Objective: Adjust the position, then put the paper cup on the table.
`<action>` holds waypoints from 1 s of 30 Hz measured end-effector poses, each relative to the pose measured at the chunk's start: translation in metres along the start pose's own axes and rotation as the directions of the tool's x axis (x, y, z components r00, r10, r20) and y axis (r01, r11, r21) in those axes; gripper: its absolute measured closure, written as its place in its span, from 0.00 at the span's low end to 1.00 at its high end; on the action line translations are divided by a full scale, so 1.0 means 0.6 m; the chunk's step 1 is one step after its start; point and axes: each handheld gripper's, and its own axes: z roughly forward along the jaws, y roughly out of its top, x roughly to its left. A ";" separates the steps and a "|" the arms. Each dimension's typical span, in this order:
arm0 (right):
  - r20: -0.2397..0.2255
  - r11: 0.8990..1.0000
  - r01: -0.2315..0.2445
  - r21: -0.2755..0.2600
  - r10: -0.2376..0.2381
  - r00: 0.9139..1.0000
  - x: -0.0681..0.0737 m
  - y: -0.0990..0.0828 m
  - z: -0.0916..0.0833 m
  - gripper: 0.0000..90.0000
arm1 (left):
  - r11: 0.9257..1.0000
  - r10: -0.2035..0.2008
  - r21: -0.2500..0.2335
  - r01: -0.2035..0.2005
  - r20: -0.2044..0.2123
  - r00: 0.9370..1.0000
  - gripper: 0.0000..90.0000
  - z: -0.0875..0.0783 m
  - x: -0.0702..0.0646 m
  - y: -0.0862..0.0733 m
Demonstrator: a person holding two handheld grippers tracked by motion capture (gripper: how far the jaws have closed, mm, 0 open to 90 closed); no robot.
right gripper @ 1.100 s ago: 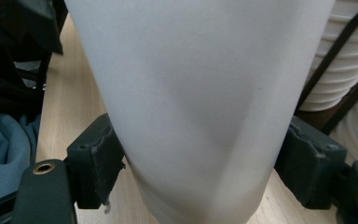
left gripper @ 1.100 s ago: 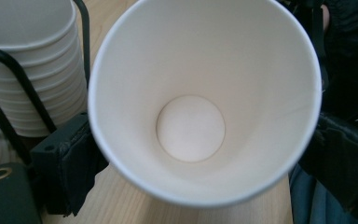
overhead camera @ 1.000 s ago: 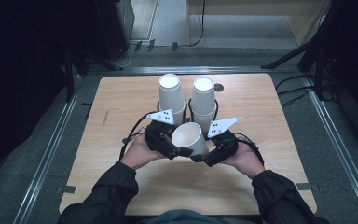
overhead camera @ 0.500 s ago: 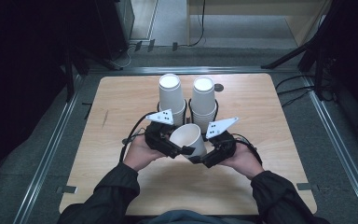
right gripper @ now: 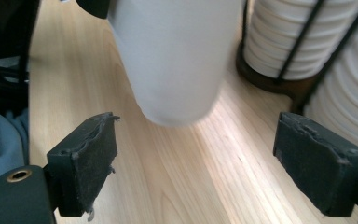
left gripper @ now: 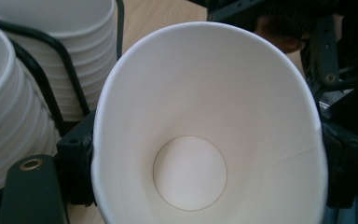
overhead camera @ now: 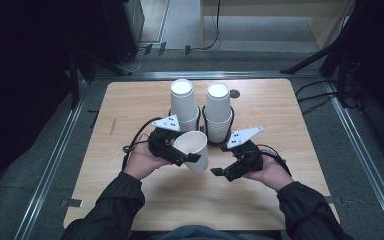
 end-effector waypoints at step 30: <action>0.194 0.992 -0.125 -0.011 0.125 0.973 -0.047 -0.034 -0.041 0.23 | 0.999 -0.039 0.027 0.041 -0.075 0.996 0.16 -0.037 0.034 -0.028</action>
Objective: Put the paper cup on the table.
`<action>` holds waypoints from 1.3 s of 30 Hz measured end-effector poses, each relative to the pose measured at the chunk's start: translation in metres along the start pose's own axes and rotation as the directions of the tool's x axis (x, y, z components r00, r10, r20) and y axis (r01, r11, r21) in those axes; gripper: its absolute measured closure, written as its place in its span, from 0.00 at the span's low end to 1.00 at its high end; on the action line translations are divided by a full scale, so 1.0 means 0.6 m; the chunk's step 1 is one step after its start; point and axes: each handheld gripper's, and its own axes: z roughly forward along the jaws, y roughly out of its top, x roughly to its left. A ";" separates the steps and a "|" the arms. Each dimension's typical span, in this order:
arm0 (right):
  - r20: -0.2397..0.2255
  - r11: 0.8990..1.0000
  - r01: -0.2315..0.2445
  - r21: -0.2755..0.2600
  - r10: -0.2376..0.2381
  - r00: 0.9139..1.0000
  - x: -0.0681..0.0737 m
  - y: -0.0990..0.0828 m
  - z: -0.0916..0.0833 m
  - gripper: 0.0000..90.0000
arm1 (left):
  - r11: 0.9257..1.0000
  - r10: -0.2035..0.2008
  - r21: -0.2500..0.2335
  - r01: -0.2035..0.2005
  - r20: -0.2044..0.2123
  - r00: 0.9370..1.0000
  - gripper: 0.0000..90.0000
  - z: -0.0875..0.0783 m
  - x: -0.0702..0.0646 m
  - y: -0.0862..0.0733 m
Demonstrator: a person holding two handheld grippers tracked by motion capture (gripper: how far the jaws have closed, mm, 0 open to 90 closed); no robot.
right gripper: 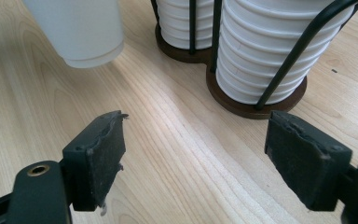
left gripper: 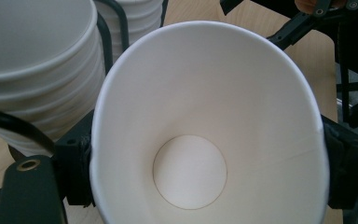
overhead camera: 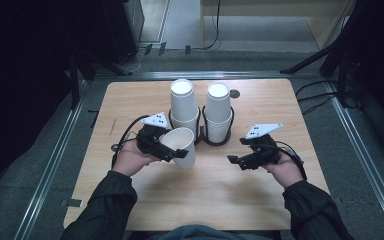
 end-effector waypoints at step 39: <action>-0.059 0.998 -0.023 0.053 0.026 0.998 -0.017 0.000 0.030 0.23 | 0.987 -0.159 -0.050 0.152 -0.195 0.968 0.15 -0.094 0.101 -0.072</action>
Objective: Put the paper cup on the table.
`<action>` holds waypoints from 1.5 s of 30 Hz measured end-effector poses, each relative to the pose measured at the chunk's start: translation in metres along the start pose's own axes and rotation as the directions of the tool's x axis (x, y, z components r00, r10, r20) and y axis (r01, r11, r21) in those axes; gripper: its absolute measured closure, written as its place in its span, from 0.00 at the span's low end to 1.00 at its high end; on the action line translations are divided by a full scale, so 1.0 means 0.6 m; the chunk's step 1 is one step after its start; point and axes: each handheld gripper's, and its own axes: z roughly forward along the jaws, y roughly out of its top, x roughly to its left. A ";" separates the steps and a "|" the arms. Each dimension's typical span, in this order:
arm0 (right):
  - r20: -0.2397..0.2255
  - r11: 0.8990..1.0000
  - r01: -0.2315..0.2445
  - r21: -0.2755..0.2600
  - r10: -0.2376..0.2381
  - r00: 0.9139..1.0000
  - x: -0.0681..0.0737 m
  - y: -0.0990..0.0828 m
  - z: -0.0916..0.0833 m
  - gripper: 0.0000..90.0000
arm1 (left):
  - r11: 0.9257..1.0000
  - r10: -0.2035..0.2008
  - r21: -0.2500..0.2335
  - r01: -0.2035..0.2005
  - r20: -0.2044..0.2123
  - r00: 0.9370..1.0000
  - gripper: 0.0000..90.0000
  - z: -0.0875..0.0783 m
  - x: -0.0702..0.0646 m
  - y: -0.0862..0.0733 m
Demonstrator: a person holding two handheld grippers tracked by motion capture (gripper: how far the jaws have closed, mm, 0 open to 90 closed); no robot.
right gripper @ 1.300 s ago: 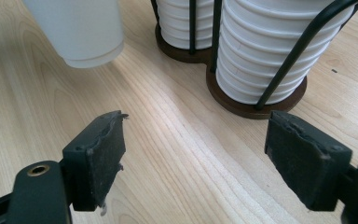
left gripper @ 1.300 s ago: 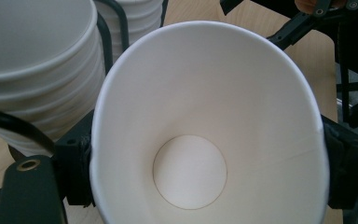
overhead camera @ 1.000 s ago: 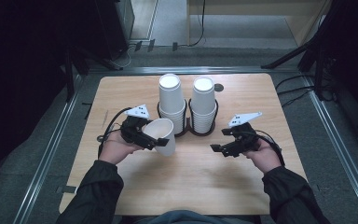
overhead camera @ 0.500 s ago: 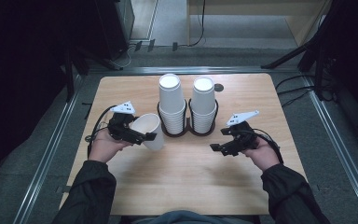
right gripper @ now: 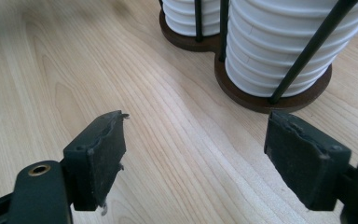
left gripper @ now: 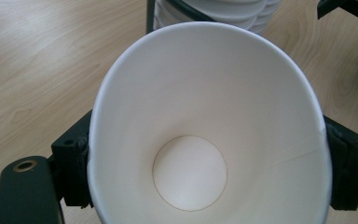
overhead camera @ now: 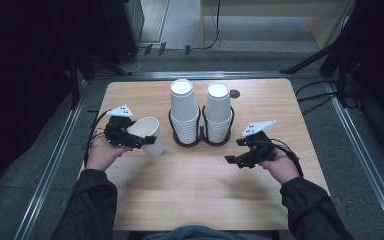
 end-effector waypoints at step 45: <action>-0.004 0.999 -0.046 0.024 0.046 0.999 -0.006 -0.022 -0.004 0.23 | 0.991 -0.099 0.061 0.119 -0.270 0.958 0.08 0.003 0.098 -0.039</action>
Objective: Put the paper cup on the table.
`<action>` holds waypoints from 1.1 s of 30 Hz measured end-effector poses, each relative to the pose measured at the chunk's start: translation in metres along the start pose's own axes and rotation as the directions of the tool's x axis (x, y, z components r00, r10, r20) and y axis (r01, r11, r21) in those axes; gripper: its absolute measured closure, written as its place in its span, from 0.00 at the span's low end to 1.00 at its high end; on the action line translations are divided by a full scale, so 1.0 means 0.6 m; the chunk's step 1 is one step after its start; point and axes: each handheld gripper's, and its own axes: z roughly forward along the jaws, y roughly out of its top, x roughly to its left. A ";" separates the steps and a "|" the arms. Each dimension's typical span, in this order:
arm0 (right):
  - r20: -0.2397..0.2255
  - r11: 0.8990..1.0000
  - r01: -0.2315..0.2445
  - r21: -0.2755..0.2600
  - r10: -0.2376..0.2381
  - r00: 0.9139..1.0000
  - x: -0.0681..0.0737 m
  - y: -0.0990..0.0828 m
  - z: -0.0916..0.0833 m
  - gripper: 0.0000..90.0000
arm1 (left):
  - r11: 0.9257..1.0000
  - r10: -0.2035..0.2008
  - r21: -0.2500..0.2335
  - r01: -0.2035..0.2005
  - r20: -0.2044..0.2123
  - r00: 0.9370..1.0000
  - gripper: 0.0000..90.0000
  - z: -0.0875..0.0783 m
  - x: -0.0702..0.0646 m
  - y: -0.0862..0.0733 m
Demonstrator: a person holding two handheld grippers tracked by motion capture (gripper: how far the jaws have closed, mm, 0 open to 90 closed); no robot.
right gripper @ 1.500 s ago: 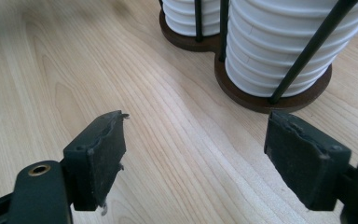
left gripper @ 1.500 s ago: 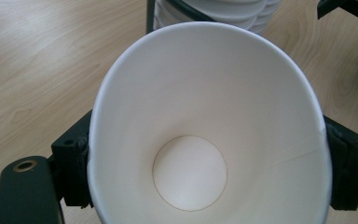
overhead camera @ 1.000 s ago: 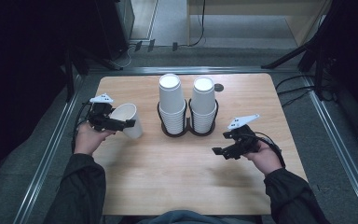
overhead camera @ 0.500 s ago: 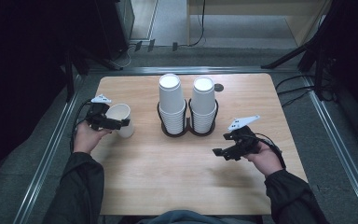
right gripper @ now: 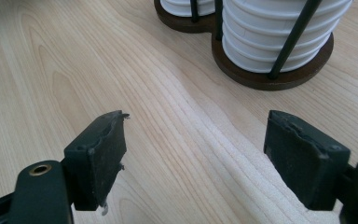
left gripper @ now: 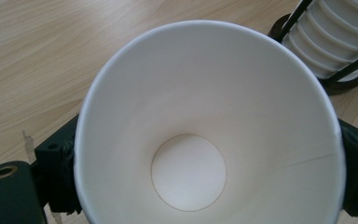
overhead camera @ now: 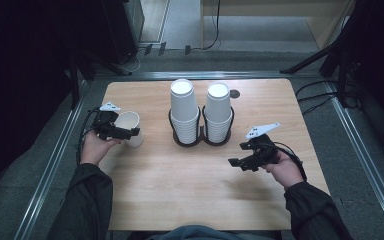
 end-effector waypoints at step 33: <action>-0.004 0.999 0.034 0.020 -0.034 0.999 0.007 0.002 0.005 0.23 | 0.999 -0.048 -0.011 0.048 0.040 0.998 0.00 -0.045 -0.007 0.025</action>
